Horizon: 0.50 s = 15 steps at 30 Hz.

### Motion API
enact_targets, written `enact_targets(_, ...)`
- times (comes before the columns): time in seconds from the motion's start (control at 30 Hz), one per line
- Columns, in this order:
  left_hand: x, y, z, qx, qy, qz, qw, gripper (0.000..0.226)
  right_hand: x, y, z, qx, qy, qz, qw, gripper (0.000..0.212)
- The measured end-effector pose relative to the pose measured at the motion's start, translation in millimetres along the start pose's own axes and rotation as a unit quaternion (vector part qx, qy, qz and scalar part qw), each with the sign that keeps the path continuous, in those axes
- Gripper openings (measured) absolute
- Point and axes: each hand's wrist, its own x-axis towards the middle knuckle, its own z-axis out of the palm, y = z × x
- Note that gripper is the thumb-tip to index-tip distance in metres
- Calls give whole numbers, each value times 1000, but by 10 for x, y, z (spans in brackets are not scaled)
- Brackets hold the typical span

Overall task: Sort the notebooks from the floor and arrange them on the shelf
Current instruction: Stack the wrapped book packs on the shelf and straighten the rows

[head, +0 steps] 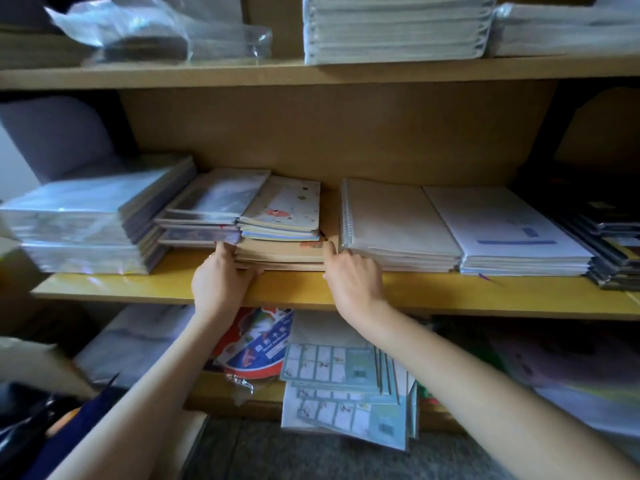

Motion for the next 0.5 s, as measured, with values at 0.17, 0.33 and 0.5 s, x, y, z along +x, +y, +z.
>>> enact_targets(0.17,118,-45,24,43,20,42,998,54,-59,59,-15,86,20,52,995,27)
enact_targets(0.33,141,-121,44,22,22,44,999,53,-248,-23,0,210,-40,106,971,34)
enact_targets(0.5,103,-208,128,-45,14,25,999,64,-178,-89,4,287,-132,193,929,59)
